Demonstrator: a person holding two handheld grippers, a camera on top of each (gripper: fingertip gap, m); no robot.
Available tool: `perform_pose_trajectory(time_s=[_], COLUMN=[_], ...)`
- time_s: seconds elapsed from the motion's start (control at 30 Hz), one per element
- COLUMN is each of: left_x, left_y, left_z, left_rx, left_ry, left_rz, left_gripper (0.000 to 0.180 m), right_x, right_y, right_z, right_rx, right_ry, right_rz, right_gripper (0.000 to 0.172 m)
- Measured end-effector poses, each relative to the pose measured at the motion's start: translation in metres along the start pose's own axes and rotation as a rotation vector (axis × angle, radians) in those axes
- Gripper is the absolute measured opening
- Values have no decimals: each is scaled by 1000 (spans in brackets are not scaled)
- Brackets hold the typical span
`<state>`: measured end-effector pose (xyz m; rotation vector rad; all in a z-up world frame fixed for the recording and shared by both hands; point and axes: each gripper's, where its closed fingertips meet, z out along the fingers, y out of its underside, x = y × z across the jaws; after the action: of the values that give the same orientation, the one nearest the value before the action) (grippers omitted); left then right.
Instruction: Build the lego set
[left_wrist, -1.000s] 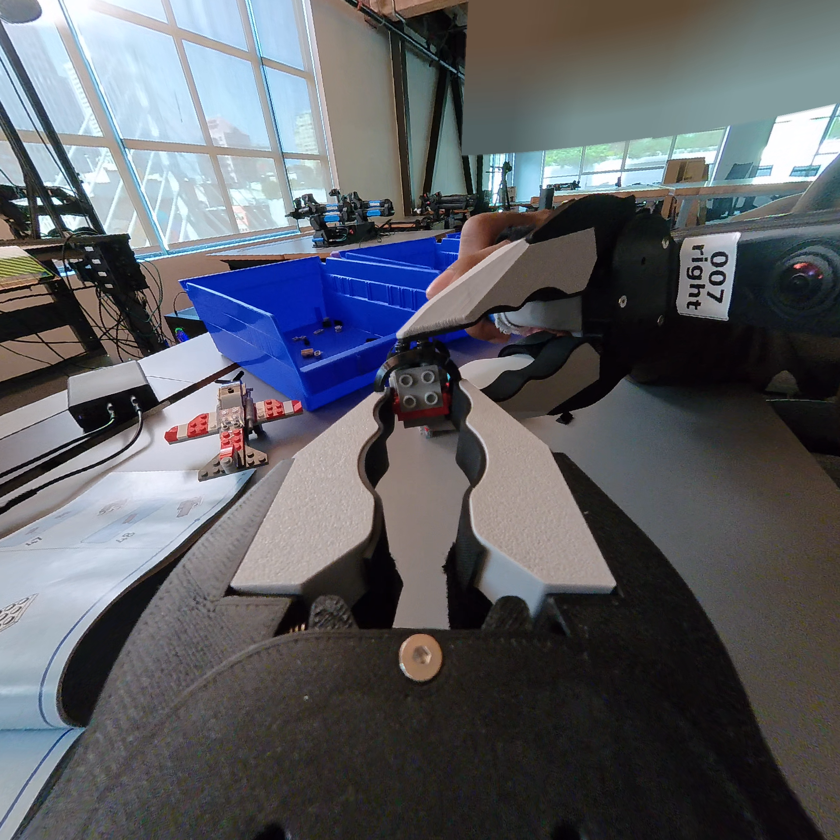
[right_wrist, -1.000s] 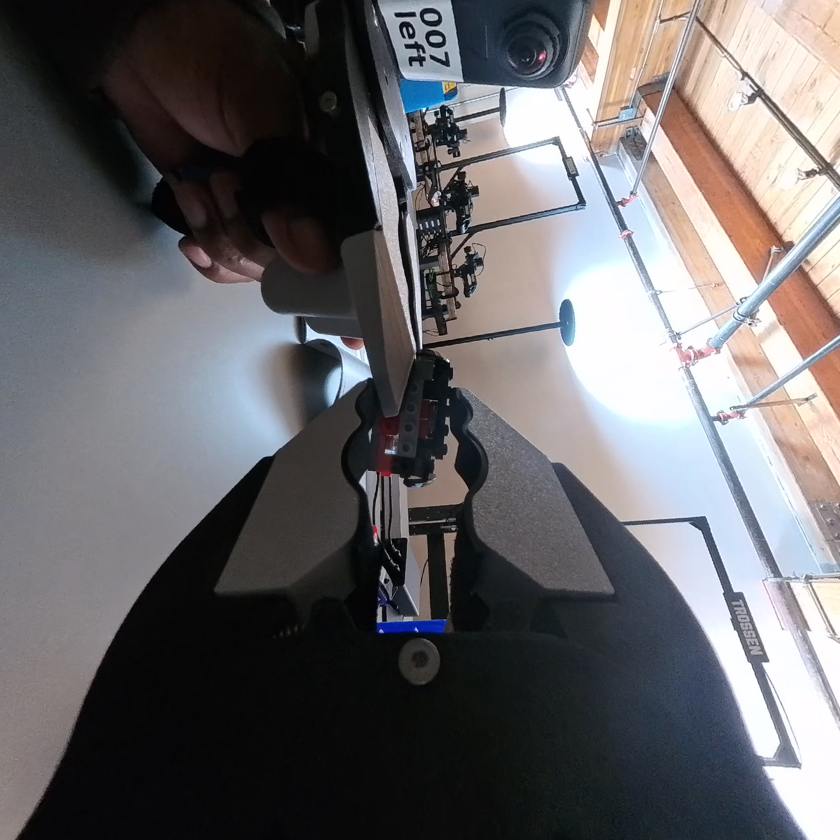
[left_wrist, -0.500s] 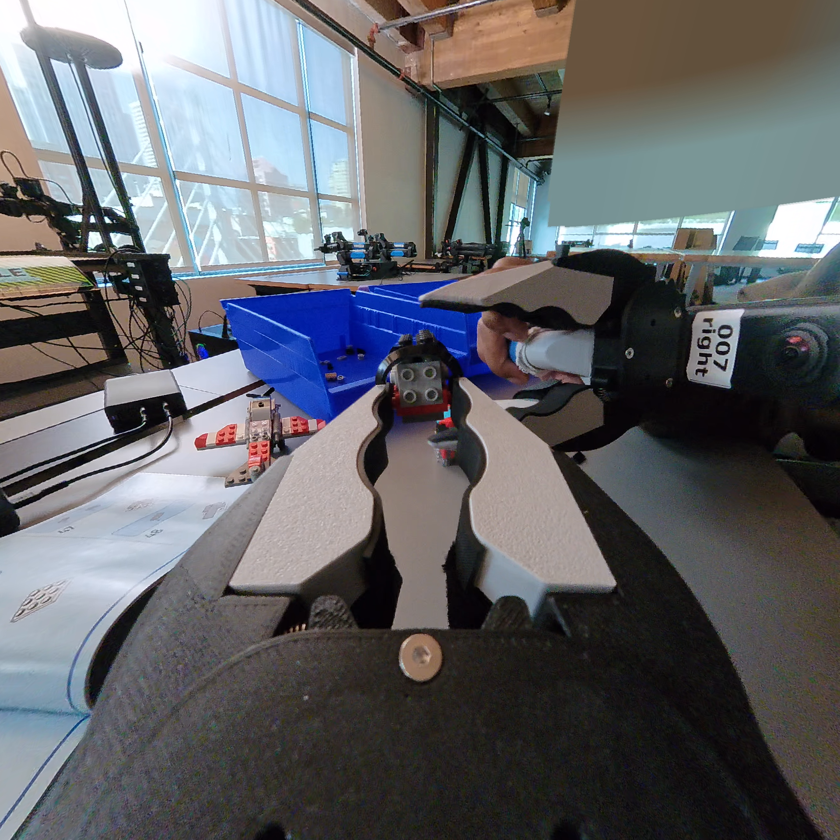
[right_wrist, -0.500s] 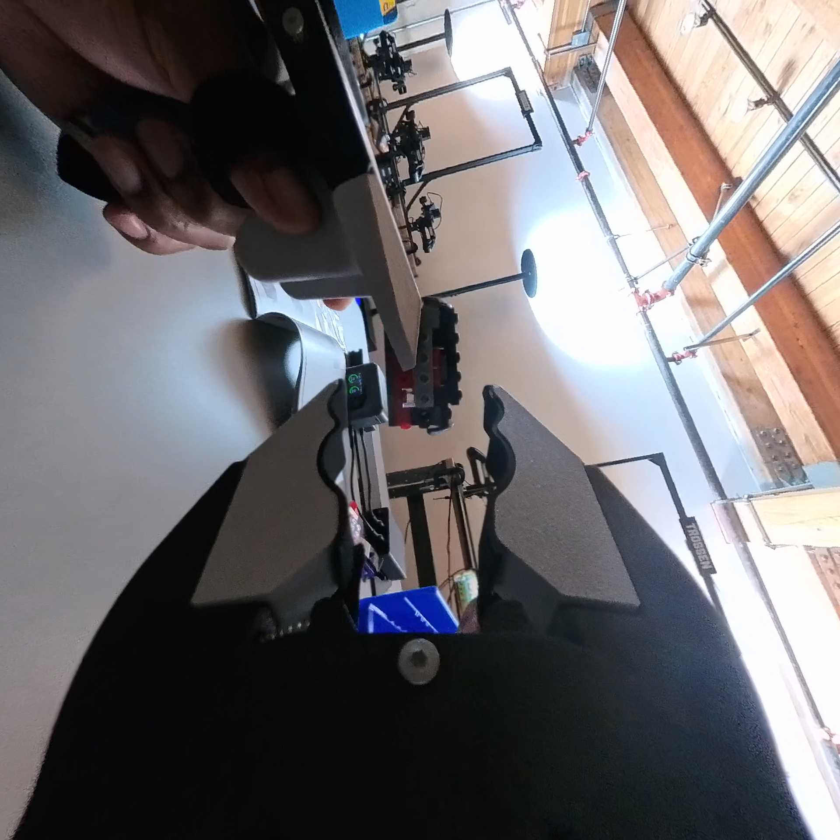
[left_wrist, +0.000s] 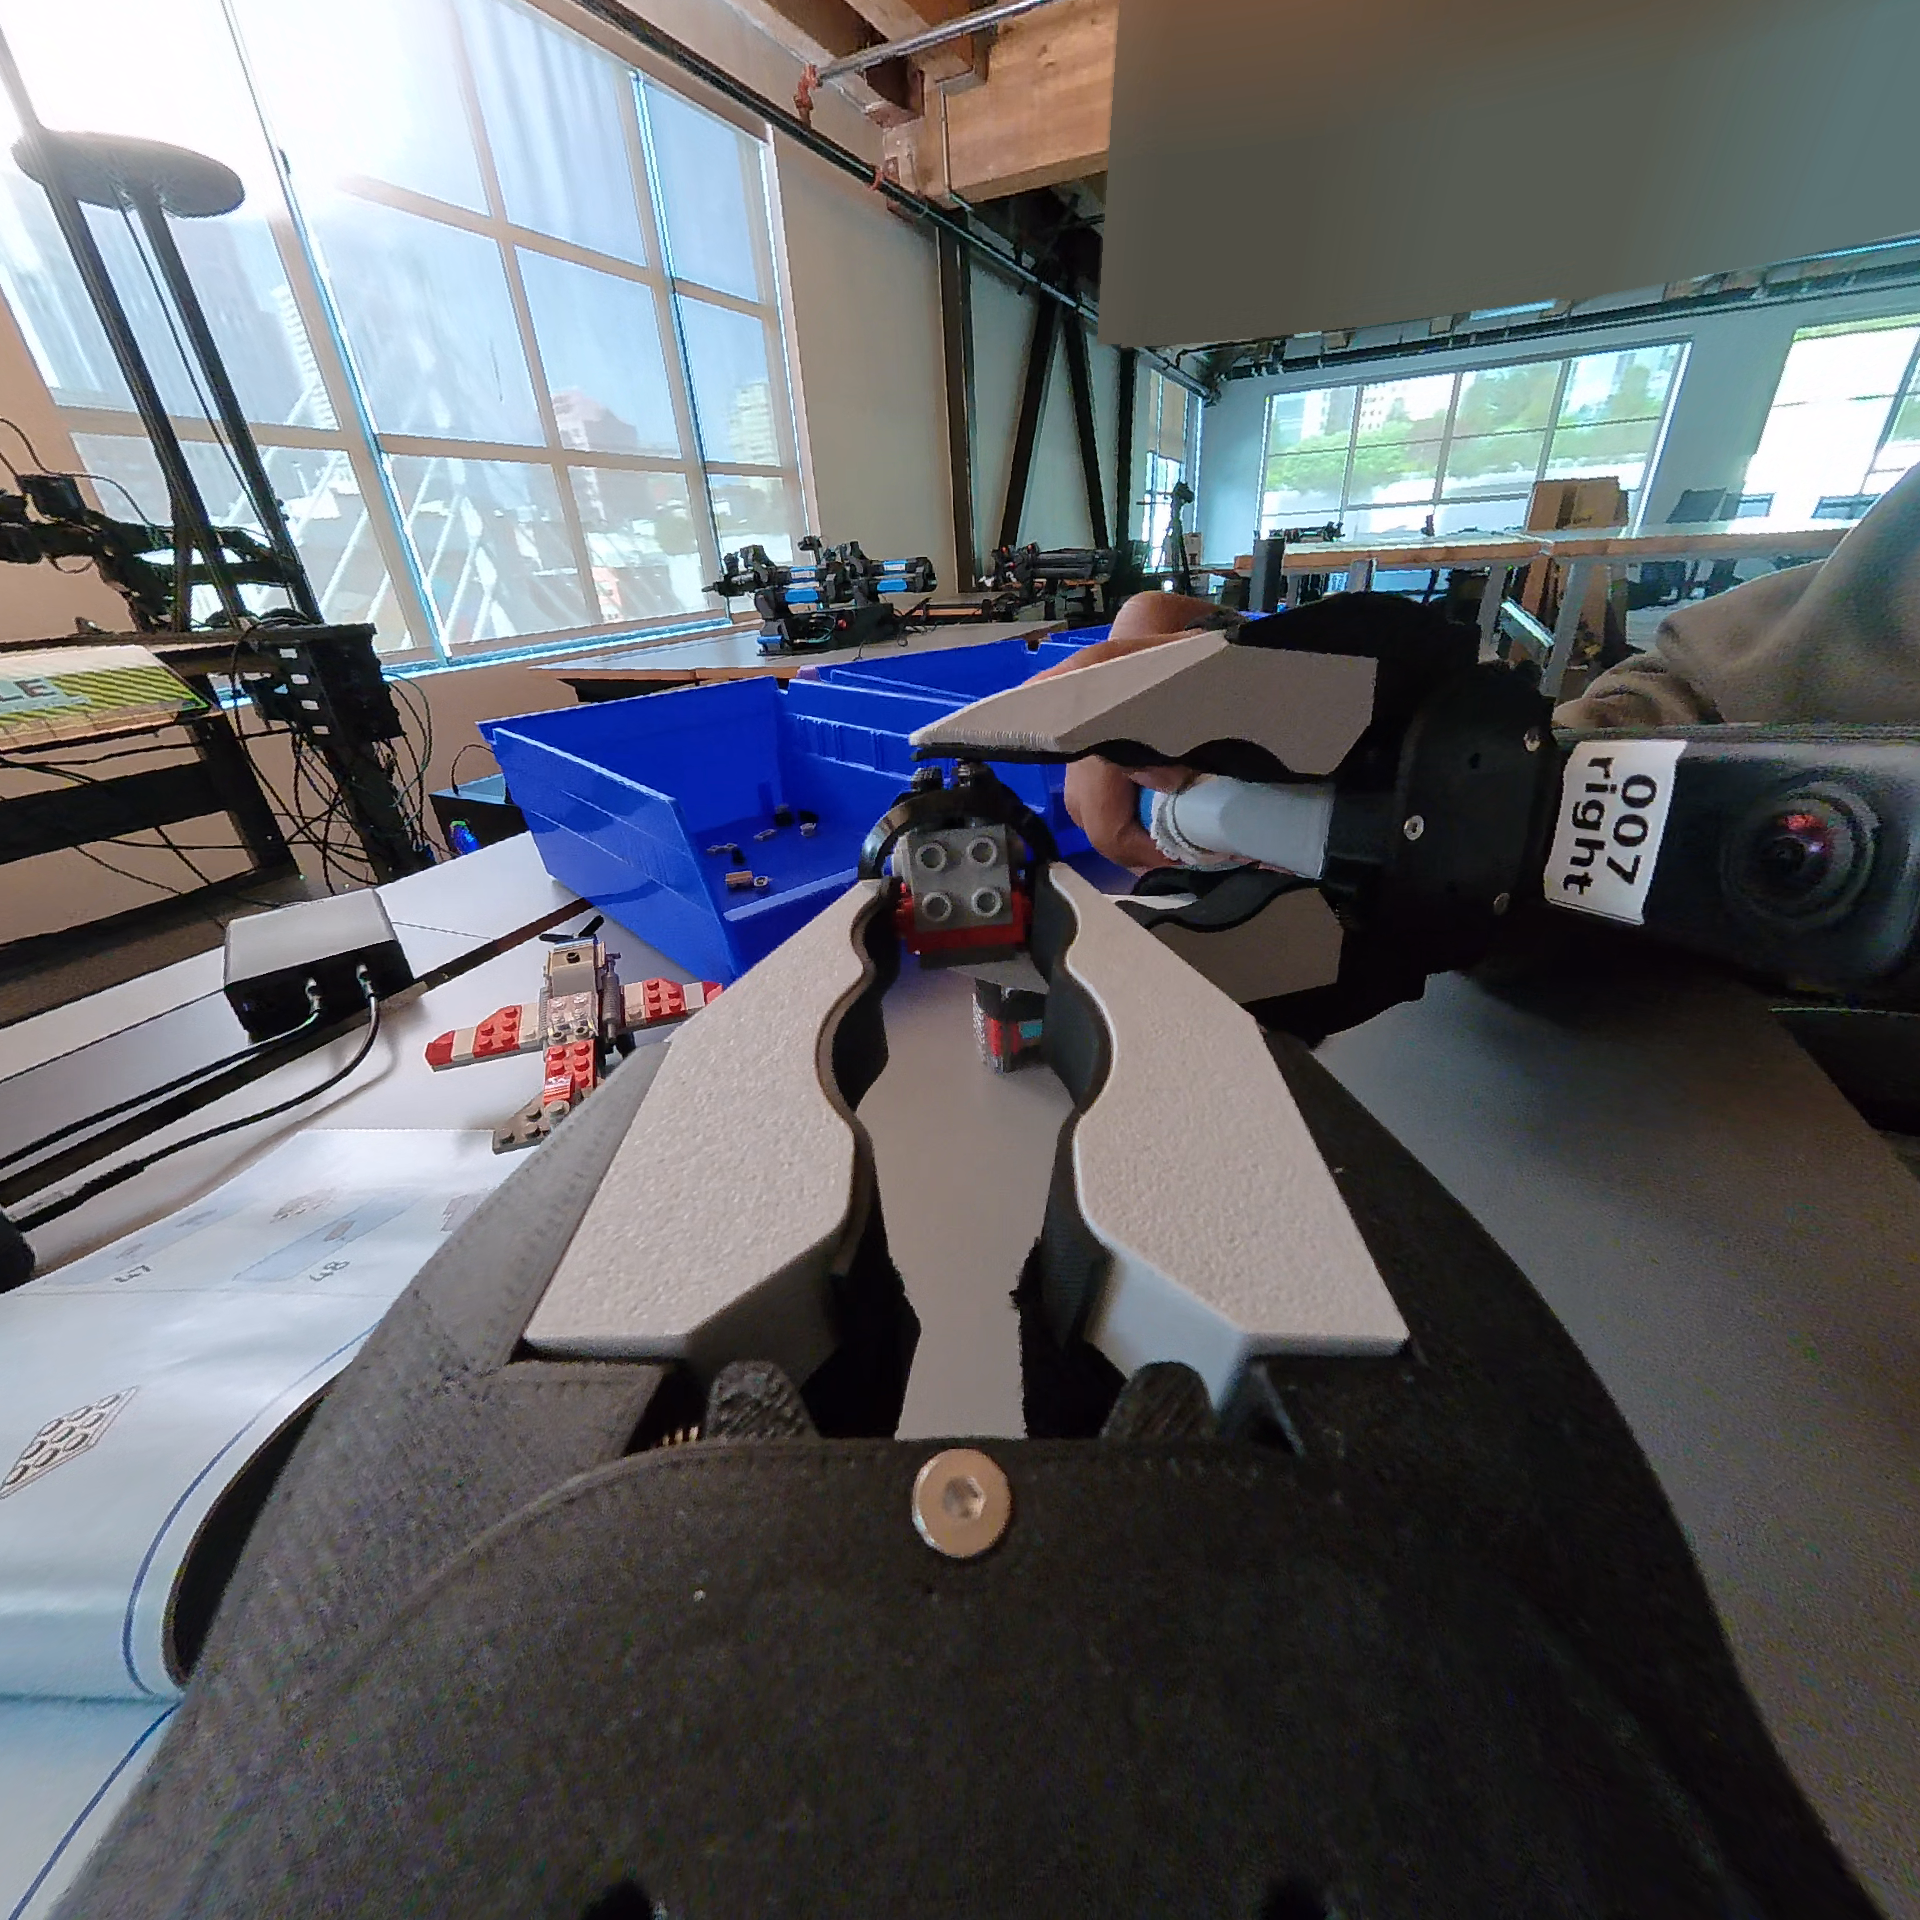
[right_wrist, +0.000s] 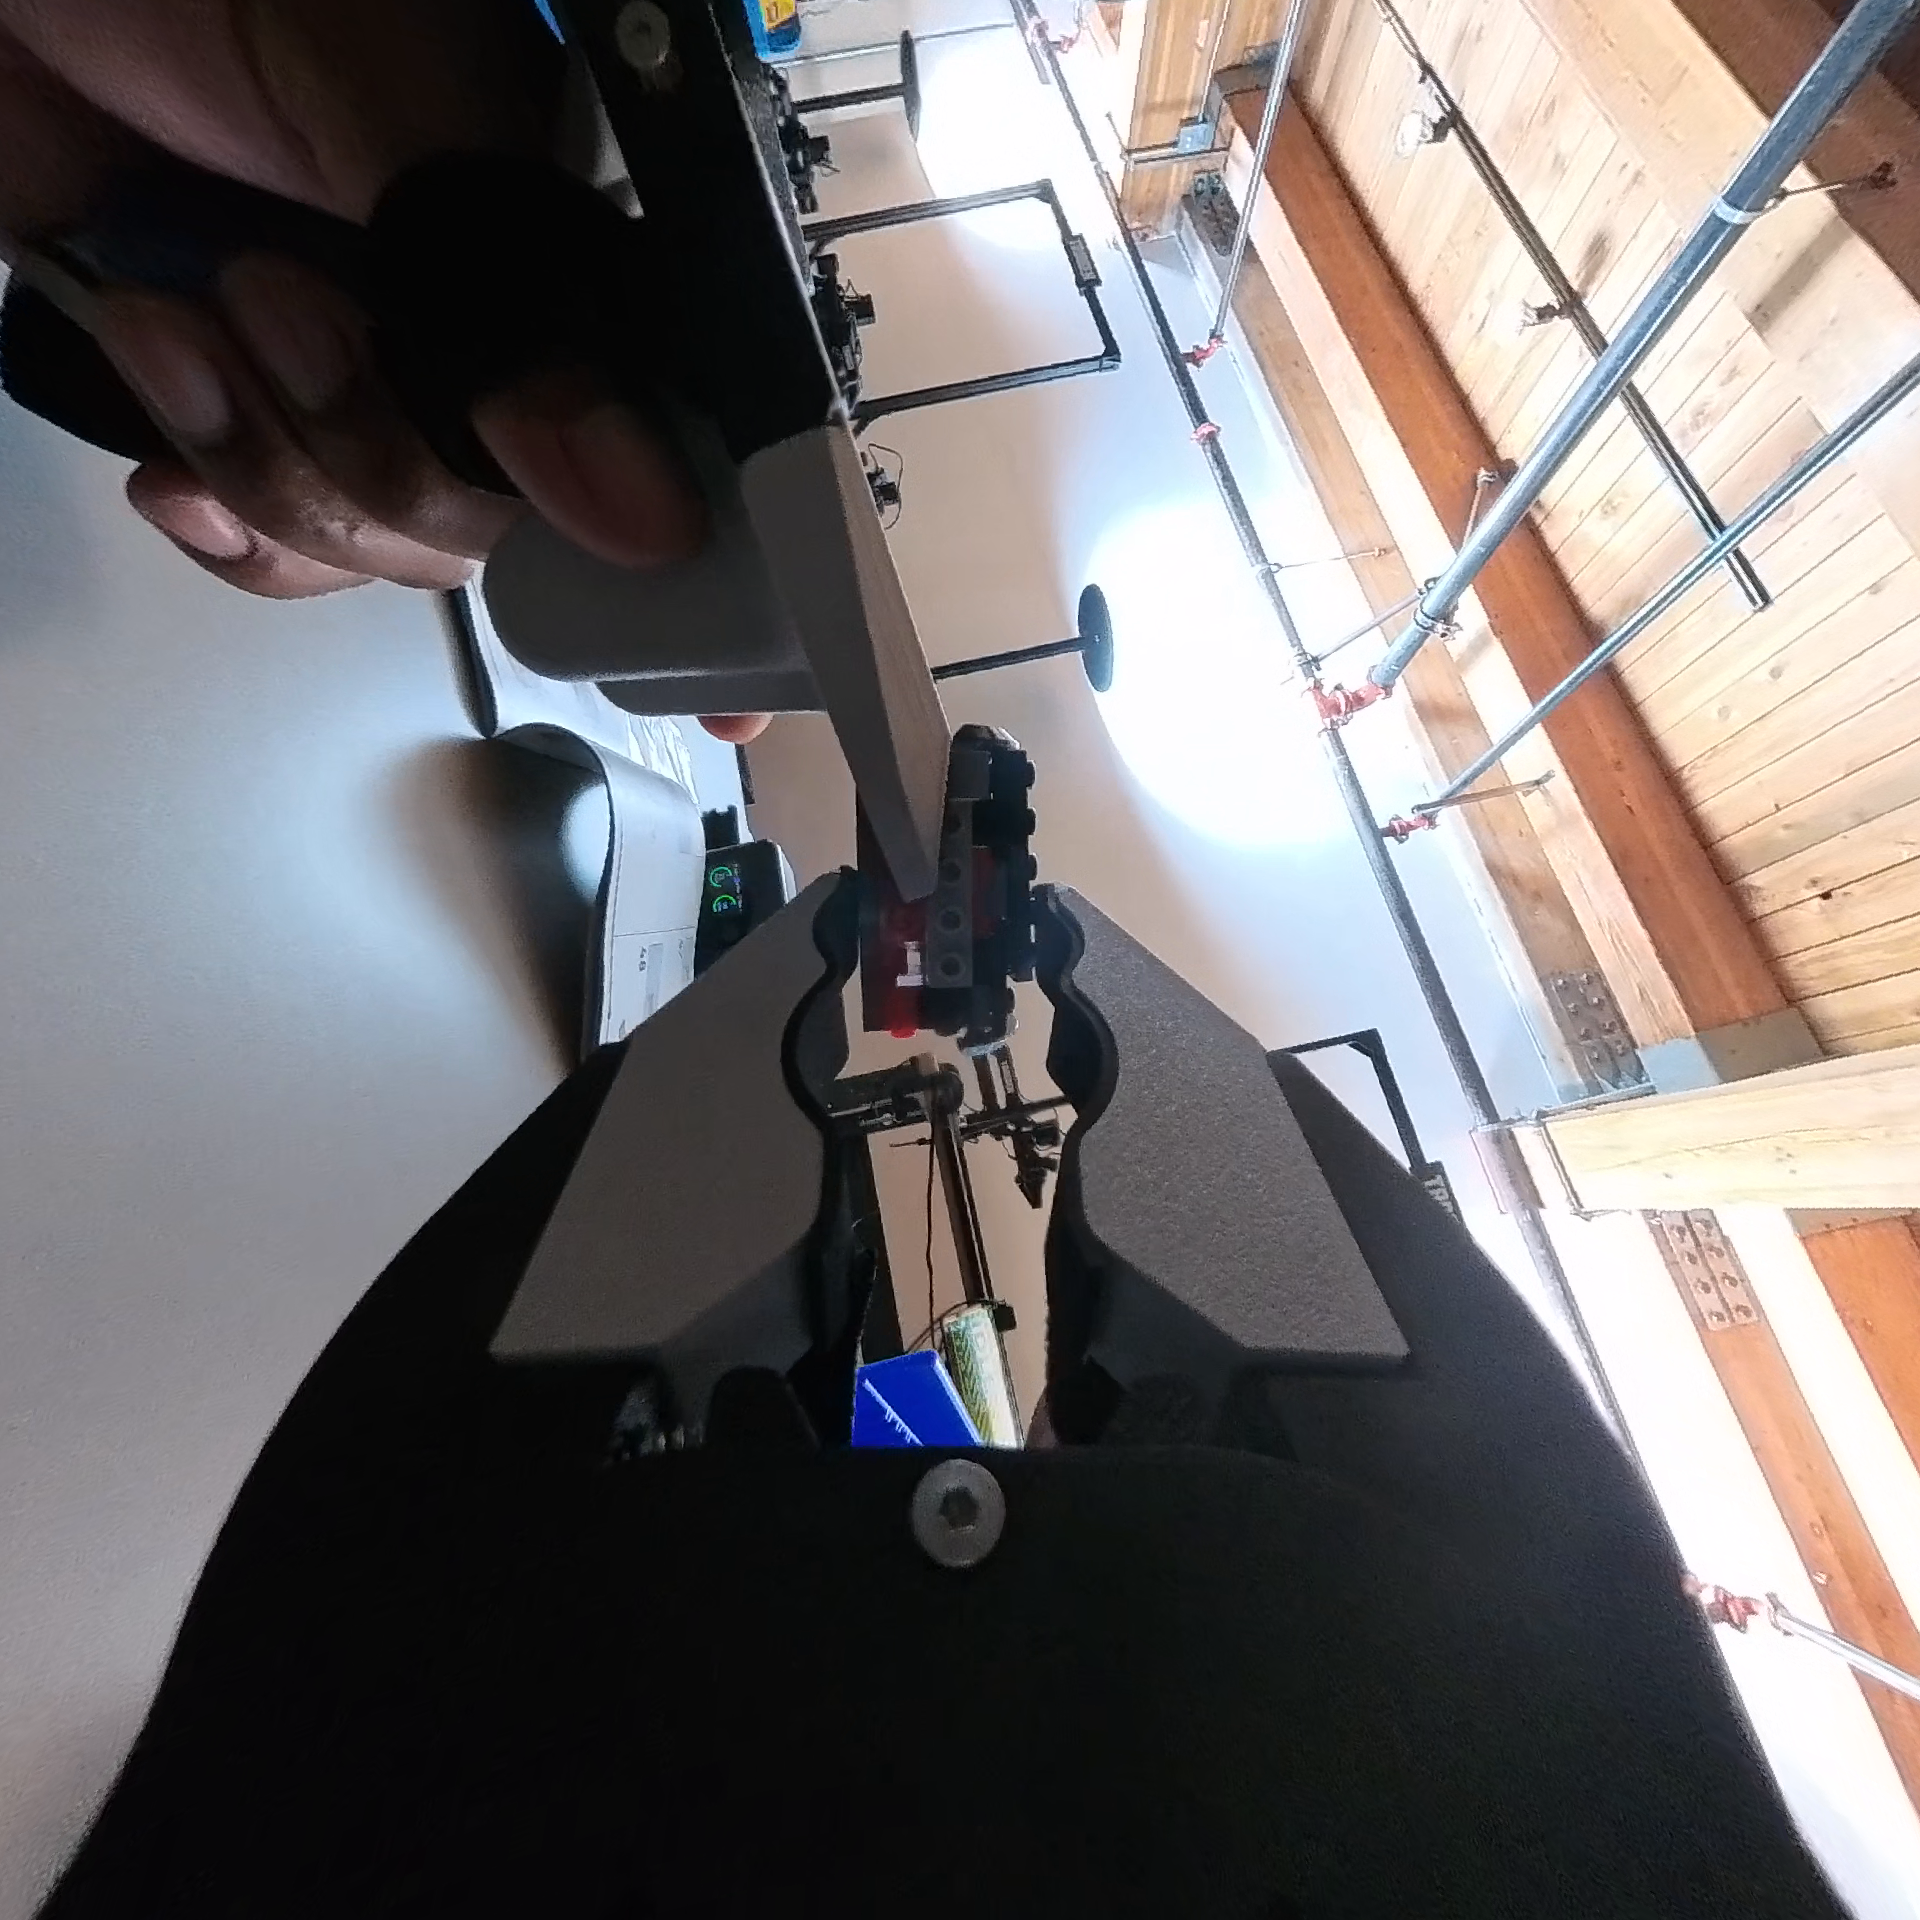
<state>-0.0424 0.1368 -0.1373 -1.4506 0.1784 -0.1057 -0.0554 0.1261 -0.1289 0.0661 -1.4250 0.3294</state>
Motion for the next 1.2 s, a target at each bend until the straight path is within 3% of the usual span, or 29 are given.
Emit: perform_pose_trajectory(time_s=[0.6, 0.67, 0.77, 1.03, 1.2], left_x=[-2, -5, -10, -4, -1], left_y=[-3, -3, -5, -1, 2], left_z=[0, -1, -5, -1, 0], left_rx=[29, 28, 41, 2, -29], left_ry=[3, -15, -30, -29, -34], left_rz=[-33, -32, -47, 23, 69], left_gripper=[25, 25, 25, 25, 25], right_x=[4, 8, 11, 1, -2], right_y=[2, 5, 13, 11, 10], right_z=[3, 3, 4, 4, 3], right_rx=[-9, -24, -51, -53, -50], right_ry=[3, 2, -39, -87, -102], right_rz=[78, 112, 170, 86, 57], right_gripper=[35, 59, 69, 46, 43])
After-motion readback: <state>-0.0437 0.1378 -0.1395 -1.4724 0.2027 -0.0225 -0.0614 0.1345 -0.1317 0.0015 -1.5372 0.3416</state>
